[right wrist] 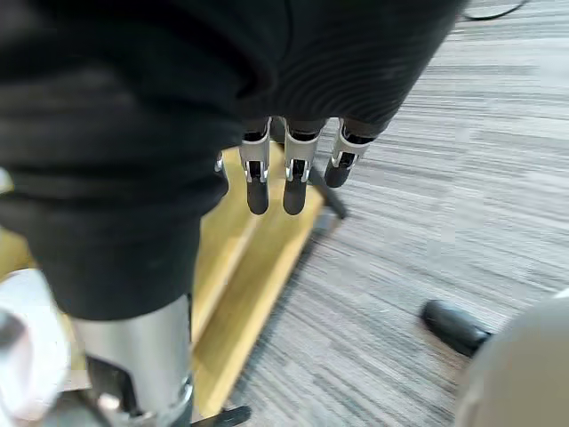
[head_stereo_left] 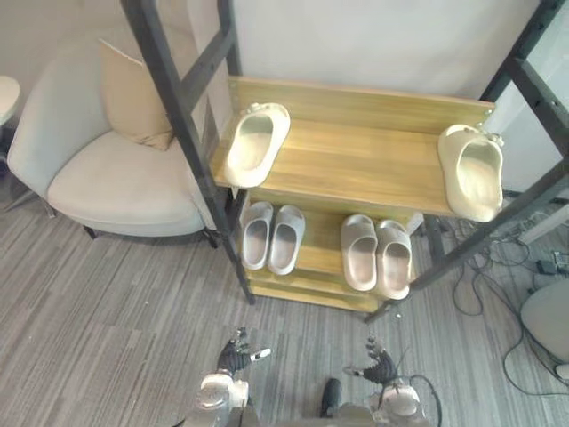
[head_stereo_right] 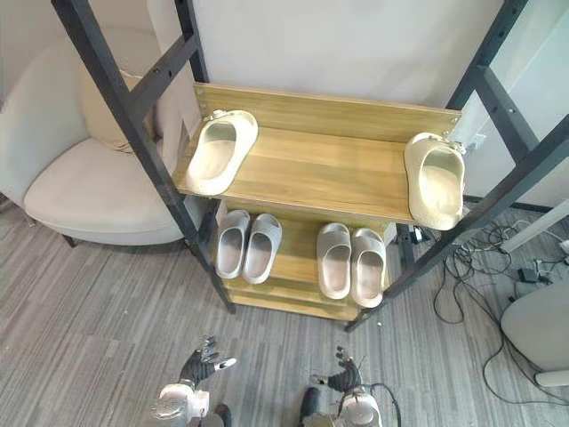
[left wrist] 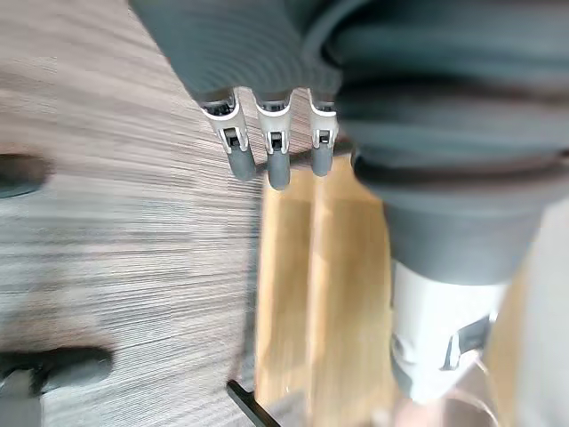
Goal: Organize the slippers on the shoe rack
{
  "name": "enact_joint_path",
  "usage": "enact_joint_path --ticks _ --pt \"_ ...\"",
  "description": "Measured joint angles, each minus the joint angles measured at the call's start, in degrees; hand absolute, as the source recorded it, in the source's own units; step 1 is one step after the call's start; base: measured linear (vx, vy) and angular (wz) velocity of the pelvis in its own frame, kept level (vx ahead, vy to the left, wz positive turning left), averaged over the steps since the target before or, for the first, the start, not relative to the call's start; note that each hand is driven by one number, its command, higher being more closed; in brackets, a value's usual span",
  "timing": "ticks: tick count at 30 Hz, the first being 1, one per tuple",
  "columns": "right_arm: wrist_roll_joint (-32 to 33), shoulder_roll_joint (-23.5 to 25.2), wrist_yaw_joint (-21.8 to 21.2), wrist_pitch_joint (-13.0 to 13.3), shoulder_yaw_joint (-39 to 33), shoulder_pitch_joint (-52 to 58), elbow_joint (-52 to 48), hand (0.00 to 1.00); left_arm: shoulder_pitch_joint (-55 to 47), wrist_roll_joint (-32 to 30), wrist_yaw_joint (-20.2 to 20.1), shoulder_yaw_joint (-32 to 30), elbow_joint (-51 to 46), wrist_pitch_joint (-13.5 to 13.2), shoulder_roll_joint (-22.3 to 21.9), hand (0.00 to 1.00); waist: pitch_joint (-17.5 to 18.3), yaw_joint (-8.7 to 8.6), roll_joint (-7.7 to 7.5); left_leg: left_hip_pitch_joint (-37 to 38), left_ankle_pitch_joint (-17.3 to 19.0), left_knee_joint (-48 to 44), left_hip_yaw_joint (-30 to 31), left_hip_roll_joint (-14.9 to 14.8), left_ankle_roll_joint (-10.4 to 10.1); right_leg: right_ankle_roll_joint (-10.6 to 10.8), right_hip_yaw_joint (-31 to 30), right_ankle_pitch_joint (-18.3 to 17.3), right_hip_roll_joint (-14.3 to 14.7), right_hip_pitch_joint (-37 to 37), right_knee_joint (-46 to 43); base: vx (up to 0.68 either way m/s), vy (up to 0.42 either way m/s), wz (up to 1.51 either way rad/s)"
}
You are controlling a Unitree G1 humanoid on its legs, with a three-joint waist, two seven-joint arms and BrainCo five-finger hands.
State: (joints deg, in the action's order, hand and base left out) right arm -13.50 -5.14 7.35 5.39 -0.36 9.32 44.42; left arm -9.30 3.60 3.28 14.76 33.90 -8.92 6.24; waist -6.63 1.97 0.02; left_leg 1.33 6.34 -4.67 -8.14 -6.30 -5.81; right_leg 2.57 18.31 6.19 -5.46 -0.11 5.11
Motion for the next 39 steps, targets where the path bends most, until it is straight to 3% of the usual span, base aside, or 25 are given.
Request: enact_joint_path --ticks 9,19,26,33,39 --pt "1.15 0.06 0.01 0.36 -1.29 0.08 2.78 0.00 -4.19 -1.38 -2.36 7.01 -25.65 -2.06 1.74 0.00 1.46 0.08 0.71 0.82 -1.07 2.70 2.74 0.52 0.26 -0.09 1.55 -0.13 -0.15 0.94 0.43 -0.08 -0.025 0.09" --pt "1.09 -0.59 0.03 0.63 1.25 -0.39 5.15 0.00 -0.95 -1.59 -1.85 15.06 -44.61 -4.90 2.03 0.00 3.99 0.11 1.31 2.25 -1.70 4.38 4.33 0.64 0.22 0.45 2.38 -0.87 0.01 2.25 0.37 0.03 -0.014 0.06" --pt "1.03 -0.65 -0.11 0.74 3.35 -0.89 5.96 0.00 12.21 -9.77 4.35 15.60 -48.14 -5.86 2.07 0.00 4.90 -0.22 1.06 2.92 -1.85 4.41 3.97 0.91 0.29 0.10 1.67 -0.63 -0.13 2.25 -0.01 0.08 0.023 -0.04" --pt "1.04 -1.63 -1.29 0.74 3.39 -1.08 5.87 0.00 18.91 -13.80 6.12 13.68 -52.80 -5.95 2.07 0.00 5.06 -1.35 0.75 3.40 -0.72 3.46 2.35 0.87 0.71 0.14 -0.37 -0.61 -0.10 2.27 0.00 -0.01 0.023 -0.14" --pt "1.02 -1.86 -2.62 0.64 3.40 -1.41 5.81 0.00 26.65 -16.86 7.14 8.65 -48.38 -5.95 2.12 0.00 5.11 -2.00 0.62 3.58 -0.60 3.43 1.95 0.83 0.75 0.07 -0.93 -0.50 -0.05 2.11 0.07 -0.02 0.005 -0.06"
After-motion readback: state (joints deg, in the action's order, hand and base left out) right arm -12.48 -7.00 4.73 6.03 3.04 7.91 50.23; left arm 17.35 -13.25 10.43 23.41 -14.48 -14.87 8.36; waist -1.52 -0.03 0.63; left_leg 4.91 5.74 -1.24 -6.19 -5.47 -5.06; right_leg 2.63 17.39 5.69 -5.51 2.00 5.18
